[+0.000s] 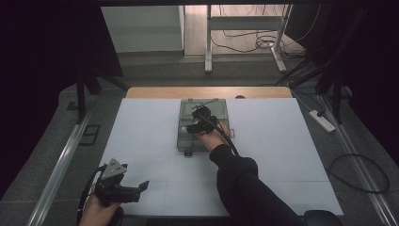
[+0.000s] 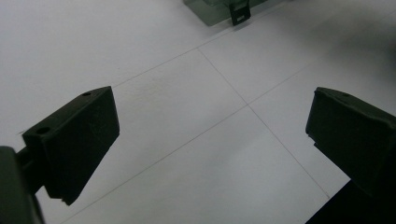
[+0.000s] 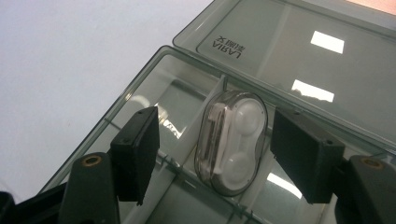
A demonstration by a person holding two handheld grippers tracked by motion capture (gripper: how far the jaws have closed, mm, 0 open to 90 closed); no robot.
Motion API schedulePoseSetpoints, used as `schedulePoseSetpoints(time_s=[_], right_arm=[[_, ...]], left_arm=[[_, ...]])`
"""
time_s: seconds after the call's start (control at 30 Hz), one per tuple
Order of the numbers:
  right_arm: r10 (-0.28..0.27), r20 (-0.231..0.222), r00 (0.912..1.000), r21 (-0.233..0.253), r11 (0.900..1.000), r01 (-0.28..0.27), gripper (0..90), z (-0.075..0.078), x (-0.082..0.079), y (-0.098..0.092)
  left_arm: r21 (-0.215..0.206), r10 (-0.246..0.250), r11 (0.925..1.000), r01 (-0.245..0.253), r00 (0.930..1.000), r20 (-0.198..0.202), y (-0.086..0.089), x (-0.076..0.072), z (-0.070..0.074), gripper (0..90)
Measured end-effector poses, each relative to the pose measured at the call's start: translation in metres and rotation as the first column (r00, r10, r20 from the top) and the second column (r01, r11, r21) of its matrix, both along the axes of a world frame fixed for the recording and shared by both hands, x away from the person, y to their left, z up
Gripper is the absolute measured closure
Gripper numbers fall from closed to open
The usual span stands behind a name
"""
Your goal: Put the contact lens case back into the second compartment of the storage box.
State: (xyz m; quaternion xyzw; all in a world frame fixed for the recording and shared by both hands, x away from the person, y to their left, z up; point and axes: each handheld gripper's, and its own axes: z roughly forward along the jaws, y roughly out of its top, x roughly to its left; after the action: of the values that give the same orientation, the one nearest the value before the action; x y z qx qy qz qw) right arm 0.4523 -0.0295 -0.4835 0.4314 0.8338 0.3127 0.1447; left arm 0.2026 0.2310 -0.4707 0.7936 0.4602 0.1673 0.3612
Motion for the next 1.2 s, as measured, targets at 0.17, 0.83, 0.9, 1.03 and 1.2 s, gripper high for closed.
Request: schedulePoseSetpoints(time_s=[0.17, 0.83, 0.9, 1.03, 1.2], right_arm=[[0.055, -0.013, 0.9984, -0.038, 0.998, -0.055, 26.7, 0.002, -0.004, -0.003], [0.211, -0.048, 0.9764, -0.009, 0.977, -0.211, 8.3, 0.011, -0.028, -0.022], [0.222, -0.045, 0.974, -0.009, 0.975, -0.222, 6.5, 0.011, -0.031, -0.025], [0.236, -0.037, 0.971, -0.014, 0.971, -0.237, 5.5, 0.012, -0.035, -0.029], [0.252, -0.021, 0.9675, -0.005, 0.968, -0.252, 2.8, 0.014, -0.042, -0.036]], left_arm=[[0.0, 0.001, 1.0, -0.001, 1.0, -0.001, 0.0, 0.0, 0.0, 2.7], [0.002, 0.004, 1.0, -0.004, 1.0, -0.002, 0.0, 0.0, 0.0, 2.8], [0.002, 0.004, 1.0, -0.004, 1.0, -0.002, 0.0, 0.0, 0.0, 2.8], [0.003, 0.004, 1.0, -0.004, 1.0, -0.002, 0.0, 0.0, 0.0, 2.8], [0.004, 0.004, 1.0, -0.004, 1.0, -0.002, 0.0, 0.0, 0.0, 2.8]])
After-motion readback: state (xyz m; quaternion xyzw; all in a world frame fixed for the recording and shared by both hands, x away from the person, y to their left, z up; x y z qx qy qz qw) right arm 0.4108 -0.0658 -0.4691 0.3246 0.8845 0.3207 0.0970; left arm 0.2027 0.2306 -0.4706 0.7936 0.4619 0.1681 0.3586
